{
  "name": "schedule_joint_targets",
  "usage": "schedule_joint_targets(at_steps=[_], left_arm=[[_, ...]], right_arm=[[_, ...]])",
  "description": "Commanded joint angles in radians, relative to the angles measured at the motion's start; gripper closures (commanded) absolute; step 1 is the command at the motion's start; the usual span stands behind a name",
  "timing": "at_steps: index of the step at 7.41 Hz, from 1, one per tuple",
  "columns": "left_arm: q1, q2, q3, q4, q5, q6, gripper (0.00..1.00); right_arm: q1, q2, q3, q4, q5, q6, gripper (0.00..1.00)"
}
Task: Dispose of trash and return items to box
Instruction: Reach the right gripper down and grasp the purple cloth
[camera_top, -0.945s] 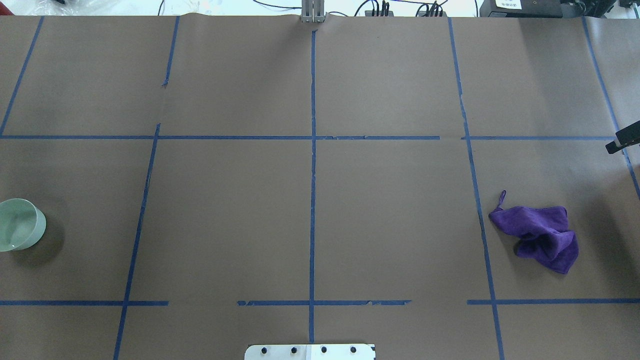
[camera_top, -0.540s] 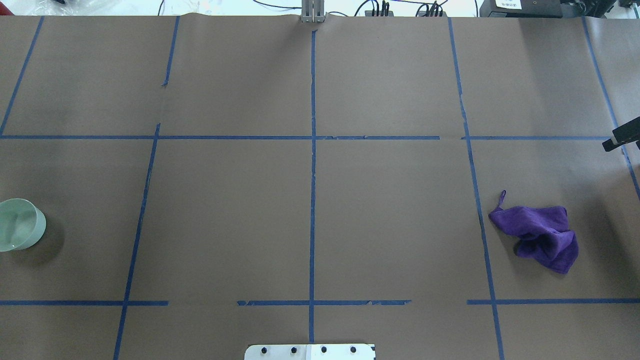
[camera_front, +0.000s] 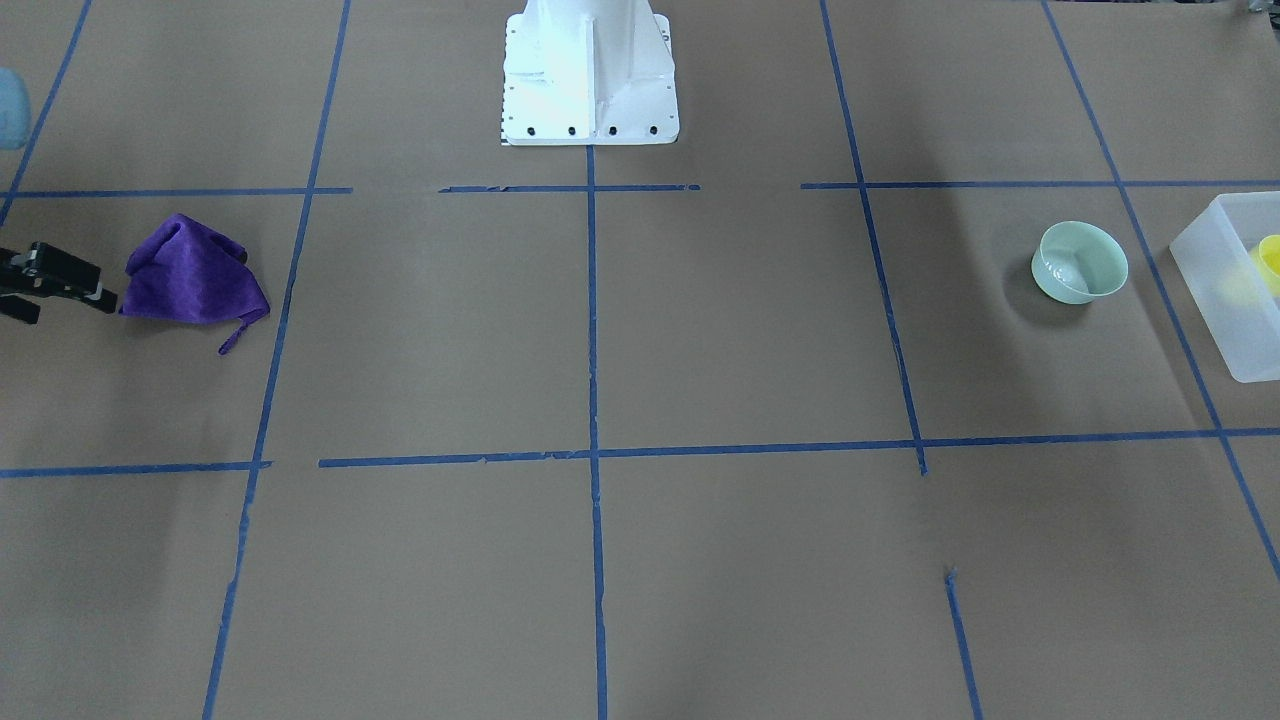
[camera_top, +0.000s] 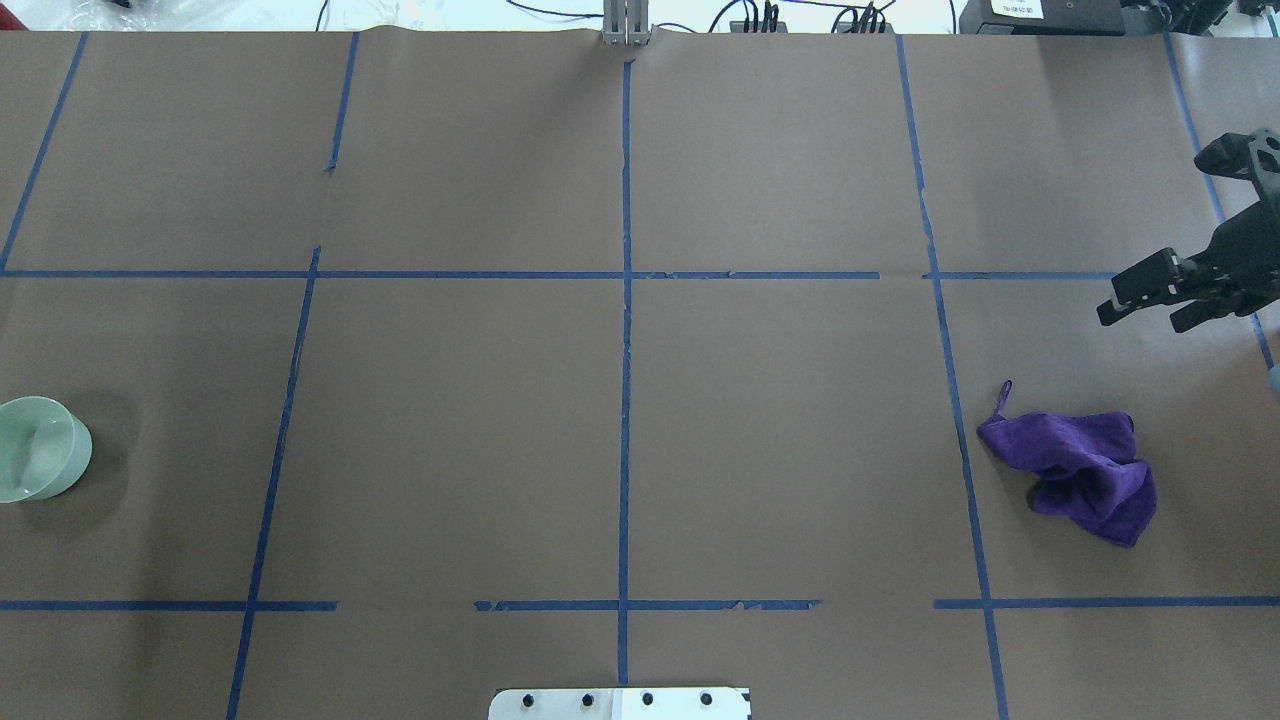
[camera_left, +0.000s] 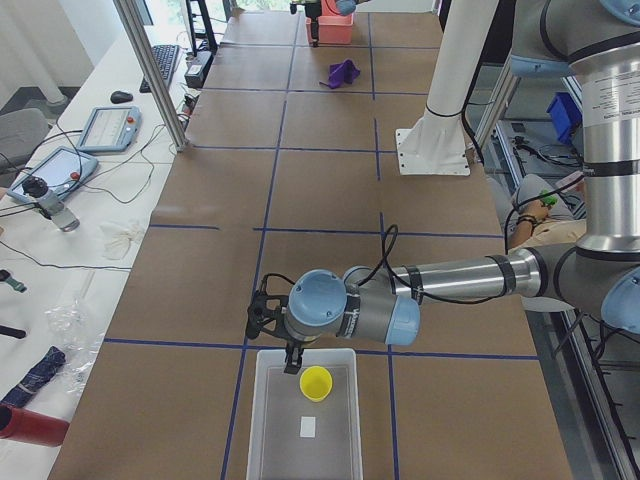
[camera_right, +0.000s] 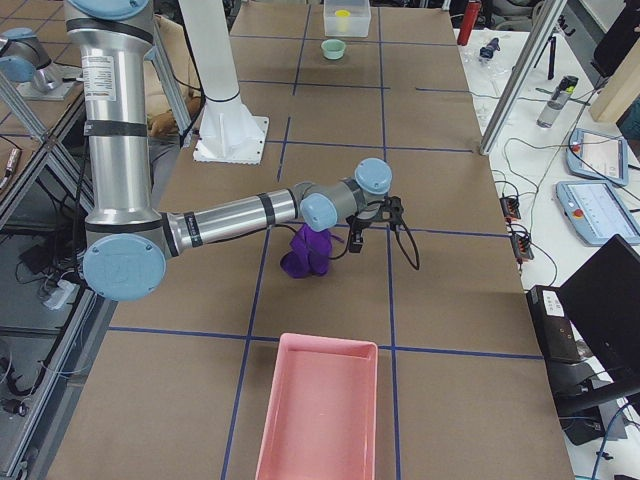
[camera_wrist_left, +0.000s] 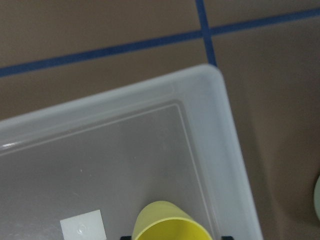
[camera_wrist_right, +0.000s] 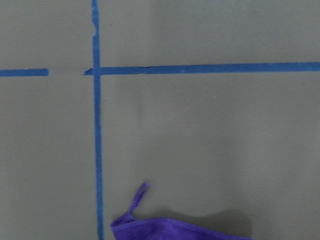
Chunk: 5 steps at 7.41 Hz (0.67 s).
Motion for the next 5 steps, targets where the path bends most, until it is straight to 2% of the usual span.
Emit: schedule_joint_targets(at_steps=[1,2,4,5], left_arm=[[0.079,0.025,-0.106,-0.016,0.003,-0.076,0.0],[0.093,0.025,-0.122,-0.017,0.002,-0.107,0.0],[0.125,0.026,-0.127,-0.046,-0.001,-0.13,0.0],[0.129,0.026,-0.127,-0.054,-0.004,-0.156,0.0]], right_arm=[[-0.178,-0.067,0.133,-0.002,-0.127,0.072,0.0],[-0.302,-0.093,0.168,-0.002,-0.257,0.07,0.0],[-0.348,-0.161,0.216,-0.004,-0.296,0.041,0.0],[-0.397,-0.176,0.216,-0.005,-0.36,0.0,0.0]])
